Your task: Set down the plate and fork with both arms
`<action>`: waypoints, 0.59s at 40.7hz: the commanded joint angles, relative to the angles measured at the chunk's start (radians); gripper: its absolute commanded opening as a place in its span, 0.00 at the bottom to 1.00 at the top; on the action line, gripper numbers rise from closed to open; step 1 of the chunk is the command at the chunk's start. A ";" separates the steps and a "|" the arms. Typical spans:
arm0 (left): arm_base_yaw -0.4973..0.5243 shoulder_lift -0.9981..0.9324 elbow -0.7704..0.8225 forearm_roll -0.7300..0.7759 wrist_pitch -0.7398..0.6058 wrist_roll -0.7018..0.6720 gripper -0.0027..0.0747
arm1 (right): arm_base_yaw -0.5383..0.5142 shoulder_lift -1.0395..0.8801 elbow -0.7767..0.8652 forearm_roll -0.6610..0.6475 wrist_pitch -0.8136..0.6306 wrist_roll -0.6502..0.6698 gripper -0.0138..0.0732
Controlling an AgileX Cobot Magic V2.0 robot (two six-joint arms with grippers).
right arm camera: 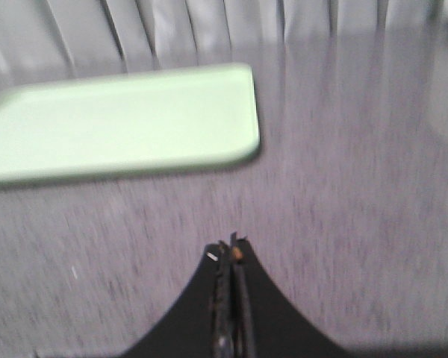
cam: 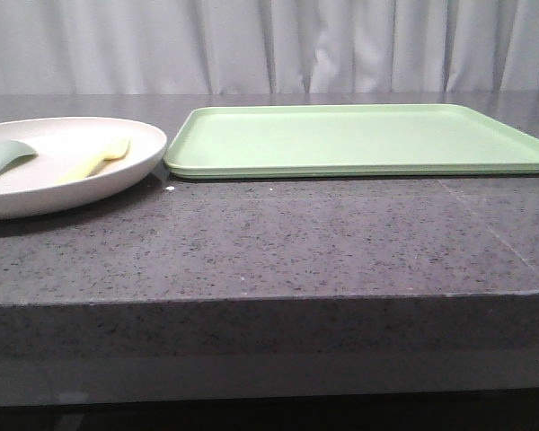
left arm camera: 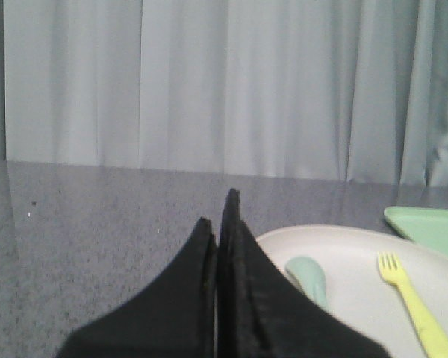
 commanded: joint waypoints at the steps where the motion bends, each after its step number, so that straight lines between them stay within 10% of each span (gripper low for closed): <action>1: 0.004 0.012 -0.116 -0.003 -0.066 -0.011 0.01 | -0.005 -0.014 -0.127 0.009 -0.055 -0.007 0.03; 24: 0.004 0.572 -0.529 0.021 0.229 -0.011 0.01 | -0.003 0.475 -0.607 -0.027 0.156 -0.007 0.03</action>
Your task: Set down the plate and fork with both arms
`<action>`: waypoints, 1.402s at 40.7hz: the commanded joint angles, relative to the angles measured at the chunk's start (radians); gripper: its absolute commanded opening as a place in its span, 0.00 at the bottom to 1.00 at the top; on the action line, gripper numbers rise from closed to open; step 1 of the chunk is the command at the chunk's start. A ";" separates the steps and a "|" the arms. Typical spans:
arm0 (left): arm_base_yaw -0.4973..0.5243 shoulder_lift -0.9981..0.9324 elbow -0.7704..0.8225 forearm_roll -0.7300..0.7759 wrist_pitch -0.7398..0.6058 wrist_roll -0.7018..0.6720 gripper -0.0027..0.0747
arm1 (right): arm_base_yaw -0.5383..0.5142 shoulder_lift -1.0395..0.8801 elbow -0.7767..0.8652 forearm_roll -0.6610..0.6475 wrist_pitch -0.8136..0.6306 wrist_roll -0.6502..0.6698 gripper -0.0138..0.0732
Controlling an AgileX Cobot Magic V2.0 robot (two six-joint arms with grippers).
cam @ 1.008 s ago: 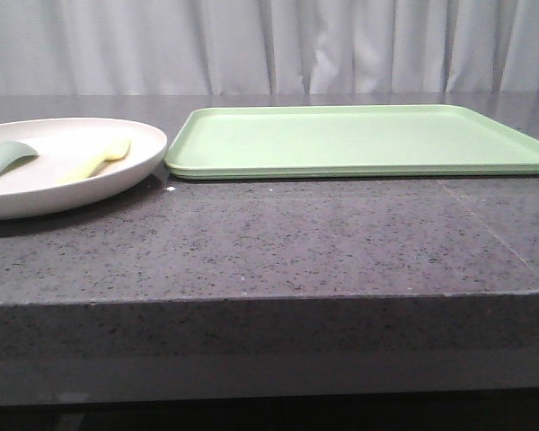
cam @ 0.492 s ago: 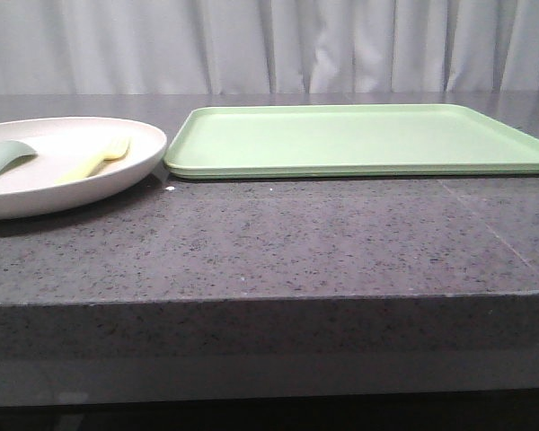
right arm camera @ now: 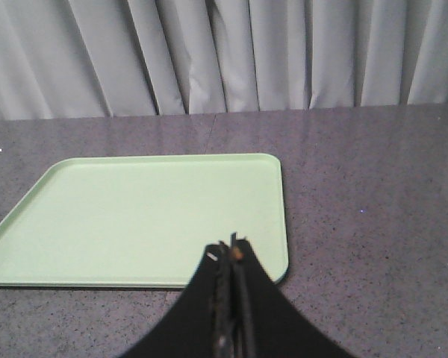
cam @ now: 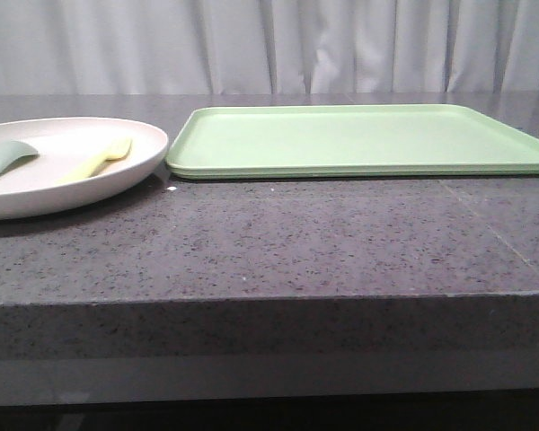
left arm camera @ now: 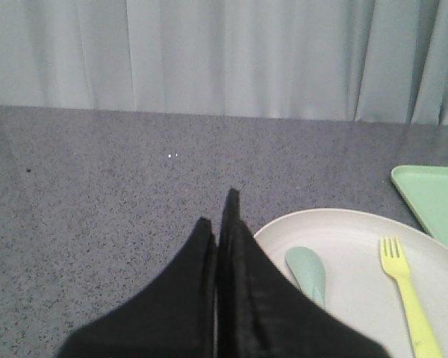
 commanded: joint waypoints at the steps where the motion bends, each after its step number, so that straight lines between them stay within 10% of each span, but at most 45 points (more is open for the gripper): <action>1: 0.004 0.047 -0.051 -0.002 -0.082 -0.011 0.01 | -0.003 0.040 -0.037 -0.007 -0.077 -0.007 0.03; 12: 0.004 0.060 -0.051 -0.002 -0.108 -0.011 0.14 | -0.003 0.041 -0.037 -0.007 -0.078 -0.007 0.26; 23: 0.004 0.060 -0.048 -0.002 -0.110 -0.011 0.93 | -0.003 0.041 -0.037 -0.007 -0.061 -0.007 0.75; 57: 0.004 0.225 -0.133 -0.005 -0.143 -0.011 0.78 | -0.003 0.041 -0.037 -0.007 -0.062 -0.007 0.82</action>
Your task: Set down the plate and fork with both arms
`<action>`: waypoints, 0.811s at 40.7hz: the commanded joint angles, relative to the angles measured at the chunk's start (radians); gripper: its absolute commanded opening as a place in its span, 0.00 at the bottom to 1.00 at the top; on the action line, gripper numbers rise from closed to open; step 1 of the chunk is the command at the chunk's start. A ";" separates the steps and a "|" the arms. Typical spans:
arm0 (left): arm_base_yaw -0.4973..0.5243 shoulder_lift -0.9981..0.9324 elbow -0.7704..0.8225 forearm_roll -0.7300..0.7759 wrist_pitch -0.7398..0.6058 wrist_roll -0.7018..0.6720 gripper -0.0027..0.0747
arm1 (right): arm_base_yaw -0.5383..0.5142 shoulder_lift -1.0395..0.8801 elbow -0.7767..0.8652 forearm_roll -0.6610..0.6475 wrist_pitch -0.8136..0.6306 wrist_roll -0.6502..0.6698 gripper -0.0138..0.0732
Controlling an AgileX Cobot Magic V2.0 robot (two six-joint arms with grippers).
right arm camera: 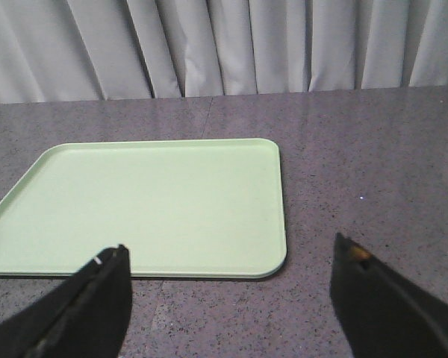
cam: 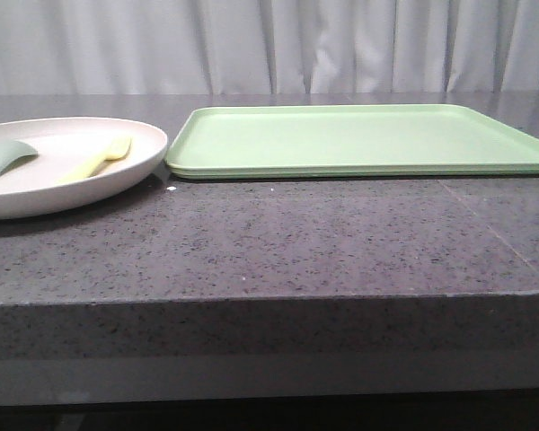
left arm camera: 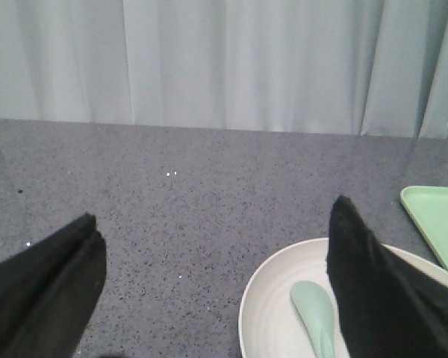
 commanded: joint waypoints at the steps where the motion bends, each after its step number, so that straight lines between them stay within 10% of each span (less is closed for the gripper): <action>1: 0.004 0.085 -0.087 -0.005 -0.015 -0.011 0.78 | -0.003 0.011 -0.036 -0.002 -0.067 -0.007 0.82; 21: 0.004 0.593 -0.482 0.002 0.486 -0.011 0.78 | -0.003 0.011 -0.036 -0.002 -0.063 -0.007 0.82; 33: 0.002 0.761 -0.533 -0.027 0.526 -0.011 0.78 | -0.003 0.011 -0.036 -0.002 -0.063 -0.007 0.82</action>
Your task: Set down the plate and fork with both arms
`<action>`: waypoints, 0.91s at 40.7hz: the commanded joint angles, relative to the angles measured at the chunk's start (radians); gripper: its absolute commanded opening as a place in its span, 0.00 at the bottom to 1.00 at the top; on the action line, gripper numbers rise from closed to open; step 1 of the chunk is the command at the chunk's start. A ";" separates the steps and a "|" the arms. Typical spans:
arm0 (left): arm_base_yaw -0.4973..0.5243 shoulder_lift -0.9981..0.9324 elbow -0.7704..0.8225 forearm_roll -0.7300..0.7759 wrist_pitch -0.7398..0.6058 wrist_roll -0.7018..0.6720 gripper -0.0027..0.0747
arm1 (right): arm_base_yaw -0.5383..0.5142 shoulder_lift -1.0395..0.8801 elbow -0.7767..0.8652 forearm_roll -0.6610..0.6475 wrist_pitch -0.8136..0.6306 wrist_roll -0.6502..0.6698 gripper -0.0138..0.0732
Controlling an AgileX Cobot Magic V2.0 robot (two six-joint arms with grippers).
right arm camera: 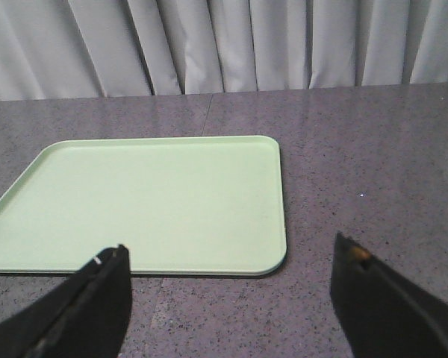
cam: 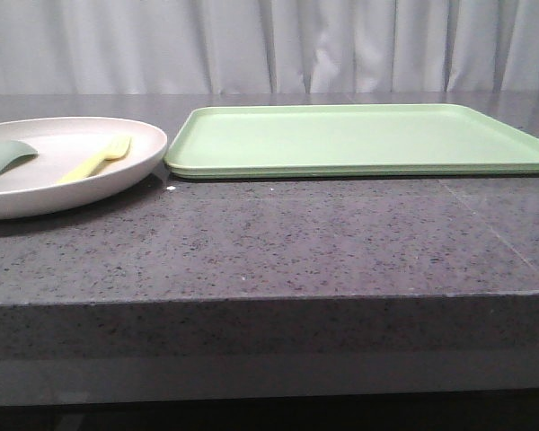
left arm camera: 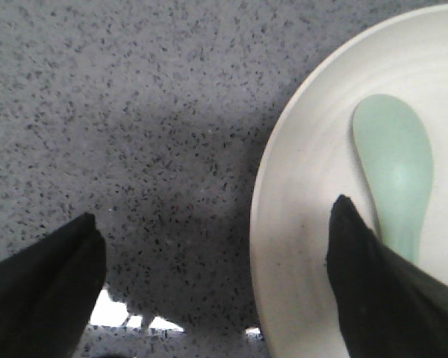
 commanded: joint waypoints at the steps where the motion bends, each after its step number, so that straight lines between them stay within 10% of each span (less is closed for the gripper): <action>1: 0.002 0.007 -0.036 -0.018 -0.034 -0.011 0.78 | -0.003 0.011 -0.036 -0.002 -0.069 -0.007 0.82; 18: 0.002 0.065 -0.036 -0.018 -0.040 -0.011 0.61 | -0.003 0.011 -0.036 -0.003 -0.069 -0.007 0.82; 37: 0.002 0.065 -0.036 -0.023 -0.046 -0.011 0.01 | -0.003 0.011 -0.036 -0.003 -0.069 -0.007 0.82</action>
